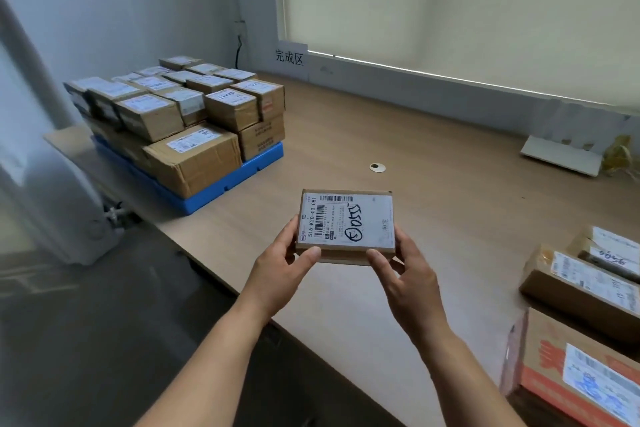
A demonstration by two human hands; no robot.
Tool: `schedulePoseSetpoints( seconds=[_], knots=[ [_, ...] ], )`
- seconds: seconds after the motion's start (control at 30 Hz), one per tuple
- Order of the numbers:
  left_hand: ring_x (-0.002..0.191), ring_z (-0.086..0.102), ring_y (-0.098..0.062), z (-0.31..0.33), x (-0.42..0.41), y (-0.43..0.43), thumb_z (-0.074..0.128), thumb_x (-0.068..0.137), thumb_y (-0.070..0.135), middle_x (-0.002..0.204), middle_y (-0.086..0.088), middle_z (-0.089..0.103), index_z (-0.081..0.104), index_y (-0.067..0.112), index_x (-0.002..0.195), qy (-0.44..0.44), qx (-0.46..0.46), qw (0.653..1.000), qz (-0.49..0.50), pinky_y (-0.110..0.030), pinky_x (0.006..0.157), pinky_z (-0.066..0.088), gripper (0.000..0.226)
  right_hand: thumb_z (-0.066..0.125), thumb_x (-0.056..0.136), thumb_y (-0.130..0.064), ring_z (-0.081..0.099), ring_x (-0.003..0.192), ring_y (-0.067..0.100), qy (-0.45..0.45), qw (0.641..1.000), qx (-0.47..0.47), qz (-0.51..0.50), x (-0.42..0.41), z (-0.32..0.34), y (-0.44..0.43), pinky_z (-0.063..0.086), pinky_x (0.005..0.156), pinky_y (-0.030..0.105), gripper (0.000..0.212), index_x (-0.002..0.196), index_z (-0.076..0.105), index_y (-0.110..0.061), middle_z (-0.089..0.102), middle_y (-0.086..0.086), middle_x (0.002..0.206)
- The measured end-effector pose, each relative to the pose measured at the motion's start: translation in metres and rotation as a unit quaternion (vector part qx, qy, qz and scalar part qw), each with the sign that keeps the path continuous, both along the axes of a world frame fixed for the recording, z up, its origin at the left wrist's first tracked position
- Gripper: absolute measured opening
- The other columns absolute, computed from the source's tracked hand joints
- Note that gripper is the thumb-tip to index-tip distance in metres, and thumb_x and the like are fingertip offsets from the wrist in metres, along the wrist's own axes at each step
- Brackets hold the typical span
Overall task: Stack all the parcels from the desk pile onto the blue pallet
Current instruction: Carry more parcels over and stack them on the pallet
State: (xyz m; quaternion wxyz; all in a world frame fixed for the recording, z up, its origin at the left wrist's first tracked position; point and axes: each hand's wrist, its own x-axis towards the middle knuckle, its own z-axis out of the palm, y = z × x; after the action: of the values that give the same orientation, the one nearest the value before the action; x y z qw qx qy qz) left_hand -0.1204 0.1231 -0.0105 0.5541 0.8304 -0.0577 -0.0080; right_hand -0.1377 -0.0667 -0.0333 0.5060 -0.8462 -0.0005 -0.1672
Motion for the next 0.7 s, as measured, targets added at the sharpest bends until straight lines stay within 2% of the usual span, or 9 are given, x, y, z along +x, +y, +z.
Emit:
schedulePoseSetpoints(
  seconds=[0.1, 0.37, 0.43, 0.5, 0.57, 0.63, 0.7],
  knots=[
    [0.115, 0.043, 0.001, -0.002, 0.020, 0.026, 0.053, 0.095, 0.027, 0.122, 0.025, 0.046, 0.025, 0.038, 0.145, 0.007, 0.006, 1.000, 0.025, -0.018, 0.093, 0.037, 0.058, 0.060, 0.091, -0.027, 0.057, 0.108, 0.008, -0.001, 1.000, 0.011, 0.024, 0.027, -0.005, 0.024, 0.044, 0.085, 0.015, 0.047, 0.136, 0.046, -0.028, 0.057, -0.014, 0.123],
    [0.118, 0.045, 0.000, 0.006, 0.105, 0.097, 0.054, 0.095, 0.023, 0.128, 0.021, 0.050, 0.028, 0.040, 0.143, 0.009, 0.020, 0.998, 0.053, -0.026, 0.101, 0.040, 0.057, 0.061, 0.089, -0.027, 0.057, 0.107, 0.007, -0.010, 0.998, 0.041, 0.046, 0.120, -0.011, 0.097, 0.045, 0.082, 0.010, 0.047, 0.135, 0.048, -0.026, 0.057, -0.016, 0.121],
    [0.115, 0.044, 0.002, 0.010, 0.128, 0.113, 0.054, 0.095, 0.024, 0.124, 0.024, 0.048, 0.026, 0.044, 0.140, 0.014, 0.022, 0.998, 0.057, -0.019, 0.096, 0.039, 0.056, 0.061, 0.089, -0.027, 0.058, 0.107, 0.007, -0.011, 0.998, 0.046, 0.046, 0.144, -0.010, 0.112, 0.047, 0.084, 0.014, 0.047, 0.134, 0.049, -0.025, 0.059, -0.012, 0.124],
    [0.112, 0.043, 0.004, 0.013, 0.151, 0.127, 0.053, 0.095, 0.025, 0.123, 0.025, 0.047, 0.025, 0.044, 0.140, 0.020, 0.026, 0.997, 0.066, -0.007, 0.083, 0.037, 0.057, 0.061, 0.089, -0.027, 0.057, 0.109, 0.008, -0.011, 0.997, 0.050, 0.049, 0.169, -0.009, 0.127, 0.050, 0.086, 0.020, 0.048, 0.135, 0.049, -0.024, 0.059, -0.010, 0.126],
    [0.113, 0.043, 0.002, 0.017, 0.175, 0.141, 0.053, 0.095, 0.026, 0.124, 0.022, 0.047, 0.026, 0.042, 0.140, 0.024, 0.030, 0.996, 0.076, -0.004, 0.073, 0.037, 0.055, 0.060, 0.090, -0.027, 0.056, 0.111, 0.008, -0.012, 0.997, 0.053, 0.054, 0.193, -0.008, 0.143, 0.050, 0.087, 0.023, 0.048, 0.136, 0.048, -0.024, 0.059, -0.008, 0.126],
    [0.115, 0.046, -0.001, 0.020, 0.198, 0.158, 0.053, 0.095, 0.025, 0.123, 0.021, 0.049, 0.027, 0.047, 0.131, 0.029, 0.041, 0.996, 0.079, -0.007, 0.079, 0.038, 0.049, 0.059, 0.090, -0.027, 0.055, 0.112, 0.006, -0.009, 0.997, 0.057, 0.055, 0.214, -0.009, 0.158, 0.050, 0.086, 0.018, 0.049, 0.138, 0.047, -0.023, 0.058, -0.009, 0.125],
    [0.117, 0.049, -0.004, 0.026, 0.220, 0.176, 0.054, 0.095, 0.023, 0.124, 0.019, 0.052, 0.029, 0.049, 0.125, 0.032, 0.049, 0.995, 0.077, -0.016, 0.091, 0.040, 0.047, 0.058, 0.091, -0.025, 0.055, 0.111, 0.005, -0.003, 0.996, 0.066, 0.060, 0.231, -0.009, 0.174, 0.047, 0.083, 0.009, 0.049, 0.139, 0.045, -0.023, 0.057, -0.010, 0.124]
  ],
)
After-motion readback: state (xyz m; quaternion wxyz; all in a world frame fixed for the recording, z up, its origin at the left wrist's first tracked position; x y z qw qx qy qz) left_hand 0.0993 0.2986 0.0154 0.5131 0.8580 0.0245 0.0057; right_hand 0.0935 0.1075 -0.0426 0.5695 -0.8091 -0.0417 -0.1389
